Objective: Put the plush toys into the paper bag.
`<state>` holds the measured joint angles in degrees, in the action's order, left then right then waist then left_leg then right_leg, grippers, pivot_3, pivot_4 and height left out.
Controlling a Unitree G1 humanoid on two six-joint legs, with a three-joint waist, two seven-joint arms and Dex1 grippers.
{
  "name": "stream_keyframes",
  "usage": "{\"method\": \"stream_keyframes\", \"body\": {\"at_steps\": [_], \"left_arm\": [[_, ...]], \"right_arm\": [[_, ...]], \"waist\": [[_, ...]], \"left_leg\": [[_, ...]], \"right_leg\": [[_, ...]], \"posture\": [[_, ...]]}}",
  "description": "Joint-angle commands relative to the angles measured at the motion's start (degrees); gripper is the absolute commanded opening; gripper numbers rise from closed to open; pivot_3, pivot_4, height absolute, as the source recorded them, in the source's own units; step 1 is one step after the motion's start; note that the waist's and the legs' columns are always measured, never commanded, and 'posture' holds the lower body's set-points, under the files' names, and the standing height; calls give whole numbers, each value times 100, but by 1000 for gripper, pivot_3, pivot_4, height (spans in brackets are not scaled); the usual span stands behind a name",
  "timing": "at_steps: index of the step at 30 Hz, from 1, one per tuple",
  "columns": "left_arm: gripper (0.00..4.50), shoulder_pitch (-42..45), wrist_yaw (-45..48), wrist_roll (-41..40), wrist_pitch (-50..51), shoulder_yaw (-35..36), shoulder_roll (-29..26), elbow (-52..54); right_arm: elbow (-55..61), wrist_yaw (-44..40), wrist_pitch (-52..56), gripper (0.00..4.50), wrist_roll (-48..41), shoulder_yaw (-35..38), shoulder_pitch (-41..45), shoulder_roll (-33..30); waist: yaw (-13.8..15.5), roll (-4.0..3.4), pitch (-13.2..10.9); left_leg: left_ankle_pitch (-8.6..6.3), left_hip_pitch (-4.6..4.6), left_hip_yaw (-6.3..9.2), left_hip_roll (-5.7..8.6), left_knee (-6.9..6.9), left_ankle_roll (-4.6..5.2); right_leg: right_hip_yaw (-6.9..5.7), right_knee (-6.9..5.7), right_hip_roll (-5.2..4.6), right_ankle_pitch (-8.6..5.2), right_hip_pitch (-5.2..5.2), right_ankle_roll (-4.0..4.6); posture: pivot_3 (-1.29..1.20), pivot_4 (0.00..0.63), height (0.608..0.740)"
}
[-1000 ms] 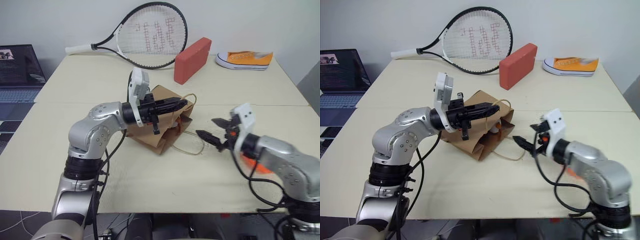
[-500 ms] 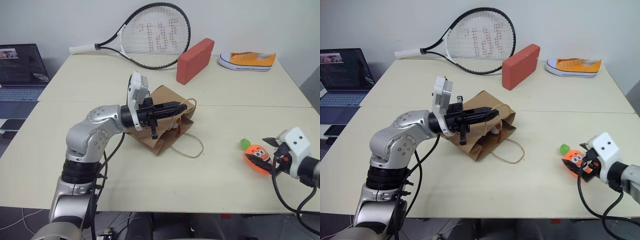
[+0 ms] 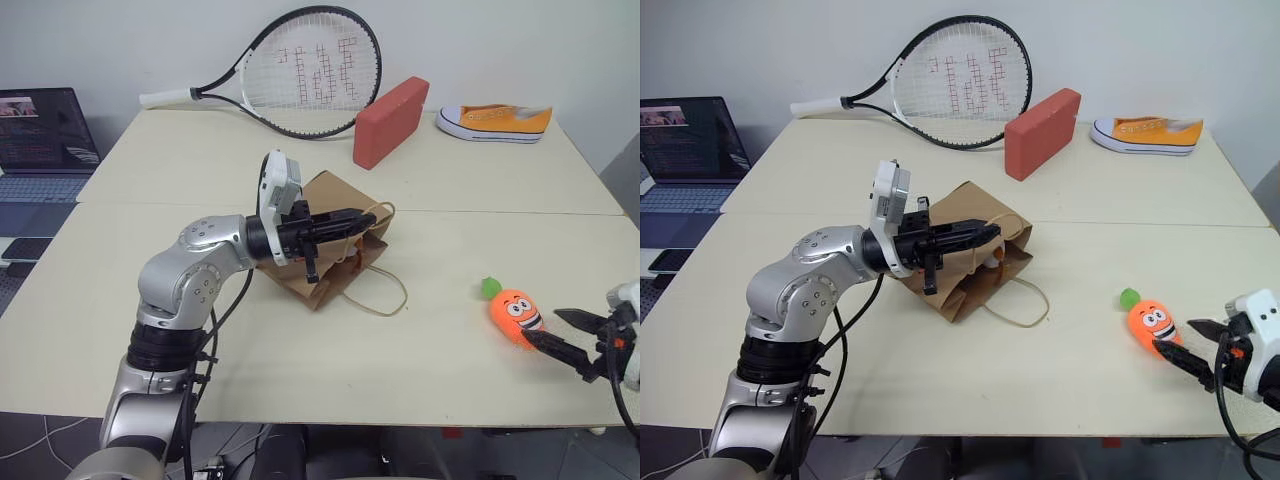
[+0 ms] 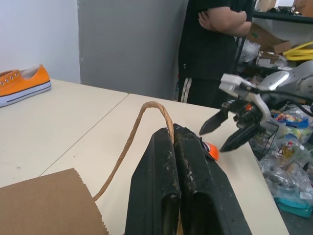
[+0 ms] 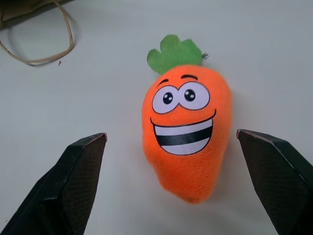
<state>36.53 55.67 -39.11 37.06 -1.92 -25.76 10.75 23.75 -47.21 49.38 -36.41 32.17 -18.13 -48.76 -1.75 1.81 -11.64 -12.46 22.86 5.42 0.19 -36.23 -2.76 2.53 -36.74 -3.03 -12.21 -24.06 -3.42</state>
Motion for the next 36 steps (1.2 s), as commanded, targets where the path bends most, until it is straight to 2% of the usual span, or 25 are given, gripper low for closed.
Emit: {"method": "stream_keyframes", "body": {"at_steps": [1,3,5,13,15,19,24,30,36], "left_arm": [[0,53,20,-9,-106,42,-17,141],[0,46,27,13,-117,48,-48,156],[0,34,26,13,-115,80,-85,171],[0,57,46,-84,-73,257,-265,104],[0,86,77,-102,-67,306,-328,45],[0,150,155,-127,-39,347,-399,-37],[0,276,226,-164,12,338,-391,-111],[0,403,257,-181,34,268,-306,-150],[0,361,261,-220,100,239,-297,-29]], "right_arm": [[-221,130,-107,4462,135,-299,302,28],[-362,165,-139,4106,234,-462,404,30],[-389,153,-201,3550,330,-556,406,-3],[-418,94,-699,590,676,-639,455,-38],[-241,-14,-733,23,620,-613,480,-125],[295,-331,-524,23,206,-682,682,-338],[1006,-343,-78,23,-374,-1278,1421,-479],[972,352,562,23,-497,-2762,3010,264],[545,952,966,23,-304,-3721,3921,1223]], "waist": [[-7,0,0],[-3,0,0],[5,0,0],[-5,0,0],[-6,0,0],[-7,-1,0],[0,0,0],[-4,2,-1],[-7,1,-1]], "left_leg": [[0,0,-1,0,0,0],[0,0,-3,0,0,0],[0,0,0,0,0,0],[0,-2,0,-1,0,0],[0,-2,-1,-1,0,0],[0,-3,-1,-1,0,0],[0,-2,5,-2,0,0],[0,1,6,0,-2,0],[0,2,16,0,2,0]], "right_leg": [[1,0,0,0,0,0],[2,0,0,0,0,0],[1,-1,0,1,0,-1],[0,-1,0,1,1,-2],[1,-1,0,1,0,-2],[1,-4,1,2,0,-3],[-4,-3,1,4,1,-6],[-4,0,0,4,1,-6],[-11,-7,1,13,-3,-21]], "posture": [[0,150,740],[0,150,740],[0,150,740],[0,150,740],[0,150,740],[0,150,740],[0,150,740],[0,150,740],[0,150,740]]}}
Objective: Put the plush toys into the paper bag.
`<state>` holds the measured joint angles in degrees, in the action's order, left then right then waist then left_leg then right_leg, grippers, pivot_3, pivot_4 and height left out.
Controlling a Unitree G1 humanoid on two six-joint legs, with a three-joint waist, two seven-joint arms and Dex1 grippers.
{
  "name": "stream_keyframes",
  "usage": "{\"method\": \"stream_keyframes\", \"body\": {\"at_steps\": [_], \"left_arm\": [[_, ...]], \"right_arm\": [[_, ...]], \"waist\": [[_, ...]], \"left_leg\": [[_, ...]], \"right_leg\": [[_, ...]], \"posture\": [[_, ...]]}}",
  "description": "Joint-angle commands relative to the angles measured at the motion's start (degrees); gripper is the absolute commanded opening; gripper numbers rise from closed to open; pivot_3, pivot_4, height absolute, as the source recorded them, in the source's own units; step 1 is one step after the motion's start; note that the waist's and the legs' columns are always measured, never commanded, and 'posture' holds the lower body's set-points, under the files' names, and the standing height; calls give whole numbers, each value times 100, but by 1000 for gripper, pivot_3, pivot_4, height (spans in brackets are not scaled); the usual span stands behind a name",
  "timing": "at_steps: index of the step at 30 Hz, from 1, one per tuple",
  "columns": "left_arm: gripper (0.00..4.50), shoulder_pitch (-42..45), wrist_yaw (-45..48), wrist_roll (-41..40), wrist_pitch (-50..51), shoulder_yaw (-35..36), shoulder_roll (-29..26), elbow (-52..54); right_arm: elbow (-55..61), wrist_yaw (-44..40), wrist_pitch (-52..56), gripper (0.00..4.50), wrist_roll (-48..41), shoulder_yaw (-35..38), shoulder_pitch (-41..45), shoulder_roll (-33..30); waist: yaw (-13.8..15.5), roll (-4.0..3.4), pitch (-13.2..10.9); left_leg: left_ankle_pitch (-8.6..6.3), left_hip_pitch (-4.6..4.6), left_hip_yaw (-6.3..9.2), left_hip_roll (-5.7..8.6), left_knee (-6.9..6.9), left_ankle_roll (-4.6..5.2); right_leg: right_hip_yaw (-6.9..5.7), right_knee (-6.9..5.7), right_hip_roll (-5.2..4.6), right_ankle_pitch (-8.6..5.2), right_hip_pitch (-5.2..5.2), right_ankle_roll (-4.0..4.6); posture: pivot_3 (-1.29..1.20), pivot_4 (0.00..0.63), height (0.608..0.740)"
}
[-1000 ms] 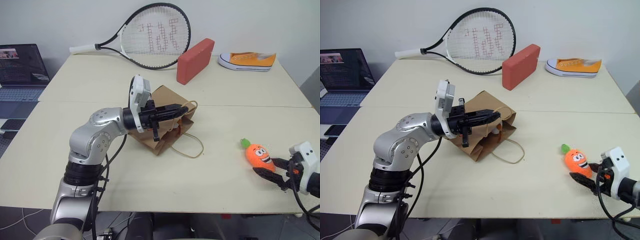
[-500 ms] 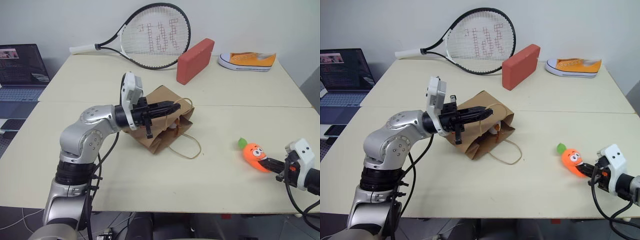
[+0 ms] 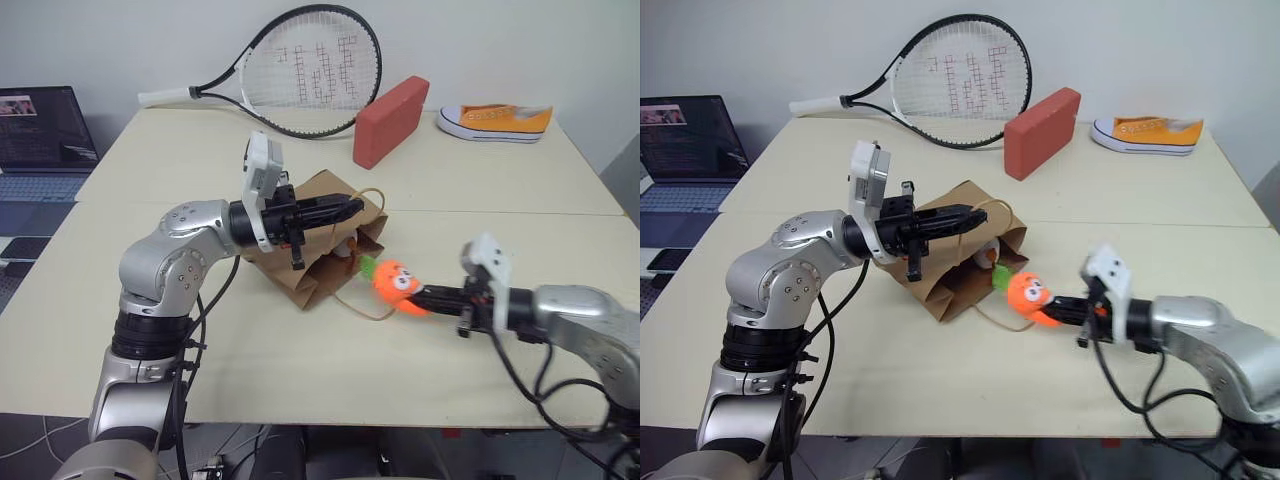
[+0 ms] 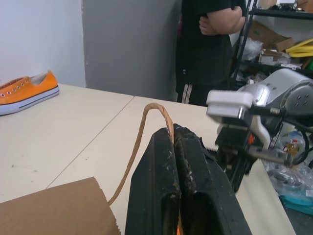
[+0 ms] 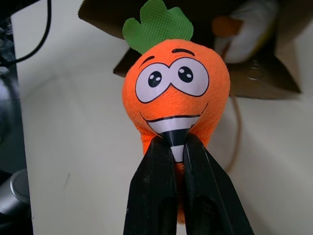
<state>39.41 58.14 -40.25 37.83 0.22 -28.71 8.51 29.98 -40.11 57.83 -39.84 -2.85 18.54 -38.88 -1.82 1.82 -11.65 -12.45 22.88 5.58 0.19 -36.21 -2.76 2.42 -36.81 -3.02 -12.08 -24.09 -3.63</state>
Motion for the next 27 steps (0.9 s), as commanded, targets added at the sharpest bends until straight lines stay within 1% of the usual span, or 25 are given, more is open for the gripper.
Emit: {"method": "stream_keyframes", "body": {"at_steps": [1,5,9,10,14,20,27], "left_arm": [[0,60,8,-120,47,23,0,231],[0,26,-3,-175,136,31,-1,345],[0,10,3,-220,226,47,-1,436],[0,7,2,-227,239,49,-2,451],[0,-42,-12,-287,320,11,8,537],[0,-101,-35,-303,391,-22,42,612],[0,-120,-69,-328,422,-34,78,622]], "right_arm": [[-208,352,182,23,77,-342,388,443],[-783,705,215,23,345,-718,778,1110],[-1203,927,221,23,539,-842,1010,1546],[-1251,945,225,23,569,-848,1036,1606],[-1521,1171,288,23,470,-694,1292,2164],[-1770,1357,380,23,451,-561,1579,2639],[-2528,1667,-70,23,903,-683,1896,3234]], "waist": [[-1,0,0],[-3,0,0],[-3,-1,0],[-3,-1,0],[-12,-1,0],[-20,-2,0],[-47,-3,0]], "left_leg": [[0,0,0,1,0,0],[0,-3,2,0,0,0],[0,-1,5,0,0,0],[0,-1,5,1,0,0],[0,-4,6,0,1,0],[0,-3,6,-1,2,0],[0,-5,6,-1,2,0]], "right_leg": [[0,-1,0,0,0,-1],[-1,-4,0,1,0,-1],[-3,-5,0,4,-1,-5],[-3,-5,0,5,-1,-6],[-3,-7,1,5,-1,-7],[-3,-7,2,6,-2,-8],[-3,-9,2,6,-2,-8]], "posture": [[0,150,740],[0,150,740],[0,150,740],[0,150,740],[0,150,740],[0,150,740],[0,150,740]]}}
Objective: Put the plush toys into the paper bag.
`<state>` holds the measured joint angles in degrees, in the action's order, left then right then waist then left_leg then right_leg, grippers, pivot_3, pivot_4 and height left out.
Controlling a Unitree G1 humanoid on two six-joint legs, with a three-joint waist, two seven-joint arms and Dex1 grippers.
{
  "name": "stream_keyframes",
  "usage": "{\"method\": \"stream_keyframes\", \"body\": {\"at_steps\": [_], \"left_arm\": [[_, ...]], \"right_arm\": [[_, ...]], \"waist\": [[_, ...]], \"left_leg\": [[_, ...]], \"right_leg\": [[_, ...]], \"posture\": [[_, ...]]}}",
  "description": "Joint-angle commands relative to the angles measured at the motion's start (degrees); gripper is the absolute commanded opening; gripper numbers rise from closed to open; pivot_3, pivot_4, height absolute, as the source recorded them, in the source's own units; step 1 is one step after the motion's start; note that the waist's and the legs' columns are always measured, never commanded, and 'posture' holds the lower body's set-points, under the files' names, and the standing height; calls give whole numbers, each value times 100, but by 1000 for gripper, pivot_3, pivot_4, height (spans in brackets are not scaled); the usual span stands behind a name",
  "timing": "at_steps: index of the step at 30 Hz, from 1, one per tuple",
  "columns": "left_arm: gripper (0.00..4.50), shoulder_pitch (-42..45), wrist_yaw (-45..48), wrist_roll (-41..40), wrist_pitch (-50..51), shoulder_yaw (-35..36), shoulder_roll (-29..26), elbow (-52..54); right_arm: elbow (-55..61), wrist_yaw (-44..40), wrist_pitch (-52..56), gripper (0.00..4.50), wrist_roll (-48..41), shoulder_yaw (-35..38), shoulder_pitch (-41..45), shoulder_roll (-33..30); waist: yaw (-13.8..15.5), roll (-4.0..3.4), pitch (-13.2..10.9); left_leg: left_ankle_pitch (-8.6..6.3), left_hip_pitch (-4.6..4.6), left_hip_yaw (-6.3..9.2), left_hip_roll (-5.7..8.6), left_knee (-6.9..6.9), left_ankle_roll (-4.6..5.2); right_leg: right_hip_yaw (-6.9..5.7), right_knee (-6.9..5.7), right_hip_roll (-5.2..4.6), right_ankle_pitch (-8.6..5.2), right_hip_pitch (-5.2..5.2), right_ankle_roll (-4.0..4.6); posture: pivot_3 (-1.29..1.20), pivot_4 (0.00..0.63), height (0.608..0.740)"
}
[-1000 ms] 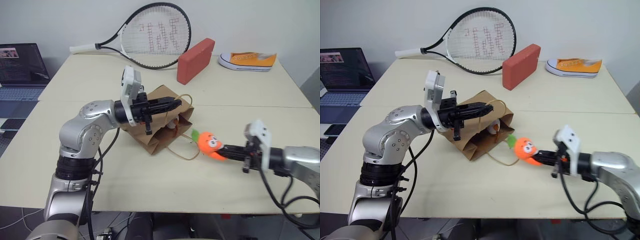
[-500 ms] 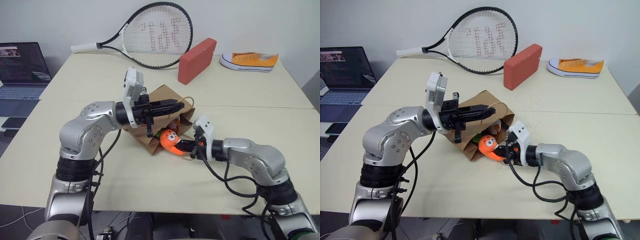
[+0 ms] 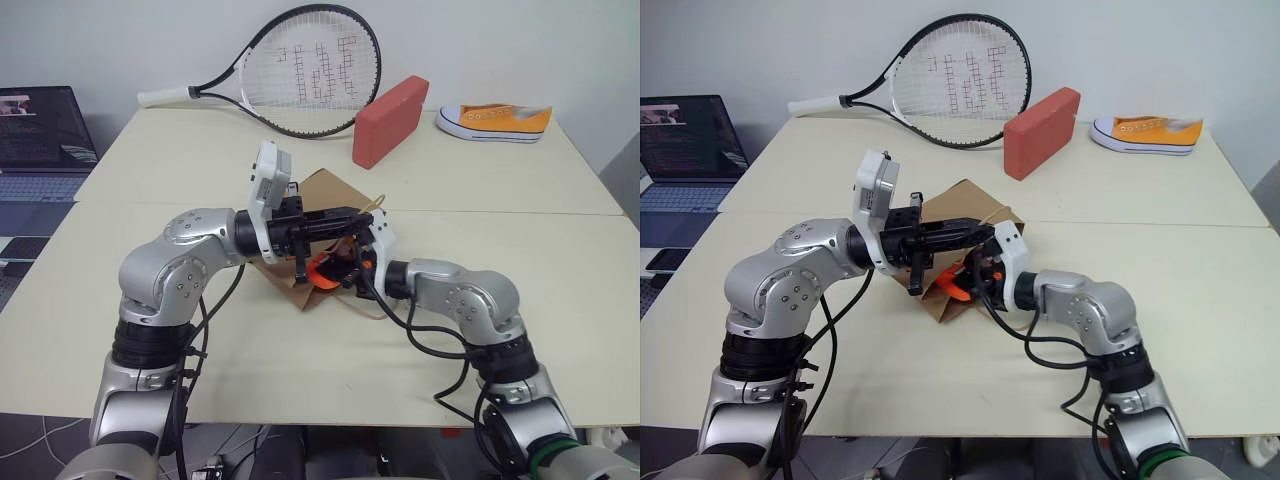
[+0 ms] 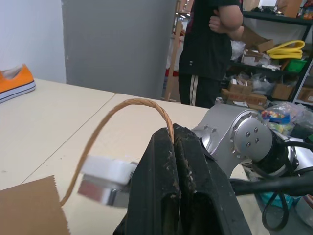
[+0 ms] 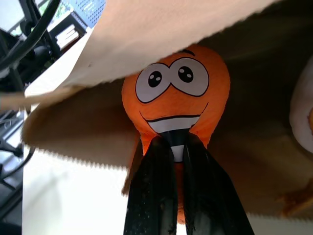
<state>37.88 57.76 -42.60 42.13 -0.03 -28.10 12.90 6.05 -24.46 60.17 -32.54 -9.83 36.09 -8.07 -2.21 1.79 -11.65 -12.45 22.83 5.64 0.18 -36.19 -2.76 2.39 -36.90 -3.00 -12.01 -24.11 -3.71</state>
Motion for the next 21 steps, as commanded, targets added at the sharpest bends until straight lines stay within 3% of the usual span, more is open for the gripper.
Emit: {"method": "stream_keyframes", "body": {"at_steps": [1,4,9,17,18,21], "left_arm": [[0,29,-34,-95,-7,-11,18,185],[0,14,-41,-93,-13,-15,10,189],[0,3,-52,-38,-72,-18,-8,139],[0,-4,-3,145,-245,-66,-39,-9],[0,-14,6,165,-267,-89,-33,-17],[0,-34,32,214,-320,-142,-21,-35]], "right_arm": [[-263,155,-416,23,270,-5,166,237],[-525,262,-716,23,527,-41,180,416],[-558,195,-1087,1421,933,-290,23,405],[368,-26,-726,4204,813,-129,-237,-80],[549,-81,-606,4465,746,-59,-285,-219],[1126,-274,-198,4465,466,102,-442,-659]], "waist": [[-14,0,0],[-18,0,0],[-22,-1,0],[-21,-1,-1],[-19,-1,-1],[-10,-1,-1]], "left_leg": [[0,0,0,0,0,0],[0,0,1,0,2,0],[0,0,1,0,2,0],[0,0,2,0,2,0],[0,0,2,0,2,0],[0,1,4,0,3,0]], "right_leg": [[0,0,0,0,0,0],[-1,0,0,0,0,0],[0,0,0,0,-1,0],[0,-1,0,0,-1,0],[0,0,0,0,-1,0],[-2,1,0,0,0,0]], "posture": [[0,150,740],[0,150,740],[0,150,740],[0,150,740],[0,150,740],[0,150,740]]}}
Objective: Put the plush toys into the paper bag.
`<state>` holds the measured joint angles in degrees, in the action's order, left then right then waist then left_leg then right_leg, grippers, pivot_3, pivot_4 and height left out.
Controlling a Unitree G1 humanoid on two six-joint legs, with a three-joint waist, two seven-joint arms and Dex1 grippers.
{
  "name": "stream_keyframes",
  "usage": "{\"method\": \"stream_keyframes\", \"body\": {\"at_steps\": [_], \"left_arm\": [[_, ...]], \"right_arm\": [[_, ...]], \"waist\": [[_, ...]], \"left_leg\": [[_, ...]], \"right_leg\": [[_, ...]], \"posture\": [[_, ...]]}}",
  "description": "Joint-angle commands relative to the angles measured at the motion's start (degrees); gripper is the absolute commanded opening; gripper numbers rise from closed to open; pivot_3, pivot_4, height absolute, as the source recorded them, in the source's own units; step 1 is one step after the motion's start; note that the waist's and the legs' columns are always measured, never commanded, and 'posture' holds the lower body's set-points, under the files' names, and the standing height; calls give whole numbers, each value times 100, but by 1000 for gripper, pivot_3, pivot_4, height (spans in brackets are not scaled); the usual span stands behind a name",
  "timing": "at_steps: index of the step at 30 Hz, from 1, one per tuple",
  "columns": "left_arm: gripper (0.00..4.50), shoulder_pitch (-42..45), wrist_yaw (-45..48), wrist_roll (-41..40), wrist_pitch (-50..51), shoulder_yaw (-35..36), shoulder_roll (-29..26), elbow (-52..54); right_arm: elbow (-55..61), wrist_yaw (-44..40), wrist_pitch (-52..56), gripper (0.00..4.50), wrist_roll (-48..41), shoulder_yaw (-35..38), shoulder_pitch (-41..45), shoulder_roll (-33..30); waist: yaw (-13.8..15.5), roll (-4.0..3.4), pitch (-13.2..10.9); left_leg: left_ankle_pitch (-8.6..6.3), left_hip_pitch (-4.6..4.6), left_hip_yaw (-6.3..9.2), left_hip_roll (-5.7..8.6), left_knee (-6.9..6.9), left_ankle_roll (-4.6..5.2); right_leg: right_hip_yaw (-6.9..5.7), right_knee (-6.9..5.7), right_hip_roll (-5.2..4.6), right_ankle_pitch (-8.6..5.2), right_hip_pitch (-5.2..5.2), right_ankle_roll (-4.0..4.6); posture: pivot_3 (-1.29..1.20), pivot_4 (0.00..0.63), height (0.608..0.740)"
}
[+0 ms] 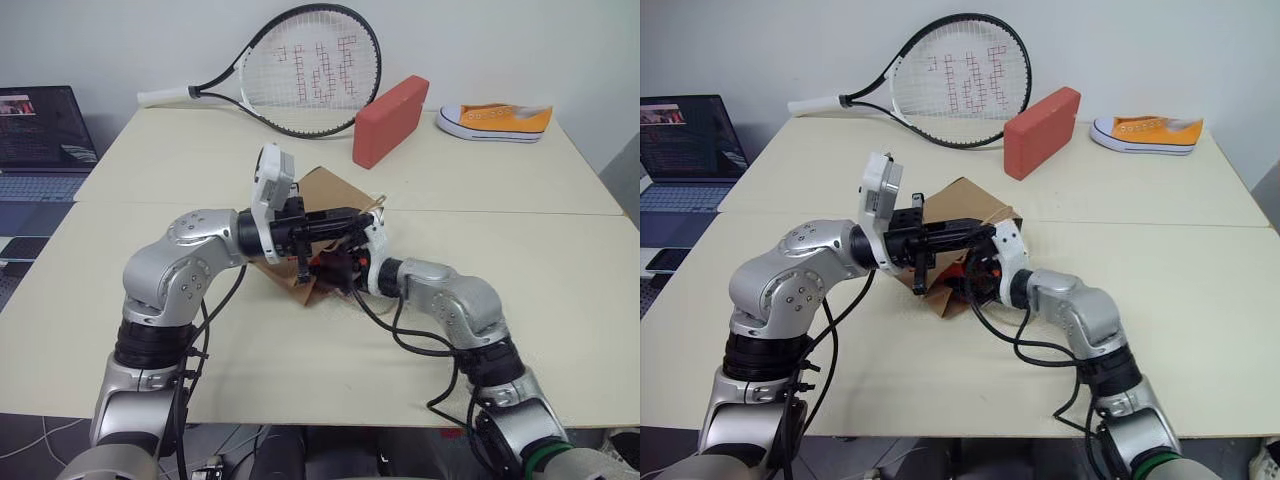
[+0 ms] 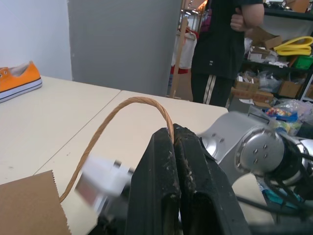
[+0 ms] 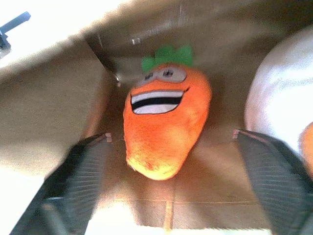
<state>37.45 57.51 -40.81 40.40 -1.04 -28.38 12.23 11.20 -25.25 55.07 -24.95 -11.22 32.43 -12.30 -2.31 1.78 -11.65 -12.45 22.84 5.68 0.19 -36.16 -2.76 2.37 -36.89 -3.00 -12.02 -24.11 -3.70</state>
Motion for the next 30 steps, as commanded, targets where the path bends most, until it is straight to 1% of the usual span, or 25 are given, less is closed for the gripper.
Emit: {"method": "stream_keyframes", "body": {"at_steps": [1,5,8,9,12,14,19,23,26,29,30], "left_arm": [[0,8,65,48,-156,-45,13,26],[0,29,87,97,-228,-88,42,-42],[0,57,90,124,-270,-68,61,-87],[0,79,87,118,-276,-37,63,-110],[0,168,59,102,-292,70,49,-177],[0,220,39,88,-293,130,14,-186],[0,279,8,1,-203,238,-80,-90],[0,357,-21,9,-210,350,-169,-156],[0,374,-22,20,-230,366,-230,-181],[0,369,-41,26,-235,359,-249,-170],[0,361,-46,25,-233,363,-255,-162]], "right_arm": [[751,-234,426,4465,-383,292,-111,-335],[1453,-541,845,4465,-861,557,-305,-866],[1937,-901,784,4465,-1086,891,-584,-1523],[1990,-958,704,4465,-1053,962,-693,-1722],[1863,-917,400,4465,-853,1051,-1000,-2035],[1740,-940,71,4465,-597,889,-1208,-2200],[1179,-835,-565,4465,-140,566,-1528,-1991],[580,-776,-930,4465,155,367,-1572,-1717],[319,-829,-1029,4465,190,308,-1523,-1527],[206,-881,-1008,3888,143,335,-1464,-1393],[172,-906,-1014,3583,121,362,-1442,-1365]], "waist": [[0,0,0],[-3,0,0],[5,0,0],[14,0,0],[37,1,0],[28,1,0],[21,1,0],[29,1,0],[30,1,0],[25,2,1],[24,2,1]], "left_leg": [[0,1,0,0,0,0],[0,0,0,-1,0,0],[0,1,-1,0,0,0],[0,2,-1,1,0,0],[0,1,-5,0,-1,0],[0,0,-8,-1,-1,0],[0,0,-9,-1,-1,0],[0,0,-8,0,-1,0],[0,1,-8,0,-2,0],[0,-2,-7,-1,-1,0],[0,-3,-7,-1,-1,0]], "right_leg": [[0,0,0,0,0,0],[0,-1,0,-1,0,1],[0,1,0,-1,0,0],[0,2,-1,-1,0,0],[0,4,-1,-2,1,1],[2,2,-1,-8,1,12],[3,2,0,-7,0,9],[2,2,-1,-6,0,7],[3,2,-1,-5,1,7],[2,2,0,-3,2,3],[2,1,0,-3,2,3]], "posture": [[0,150,740],[0,150,740],[0,150,740],[0,150,740],[0,150,740],[0,150,740],[0,150,740],[0,150,740],[0,150,740],[0,150,740],[0,150,740]]}}
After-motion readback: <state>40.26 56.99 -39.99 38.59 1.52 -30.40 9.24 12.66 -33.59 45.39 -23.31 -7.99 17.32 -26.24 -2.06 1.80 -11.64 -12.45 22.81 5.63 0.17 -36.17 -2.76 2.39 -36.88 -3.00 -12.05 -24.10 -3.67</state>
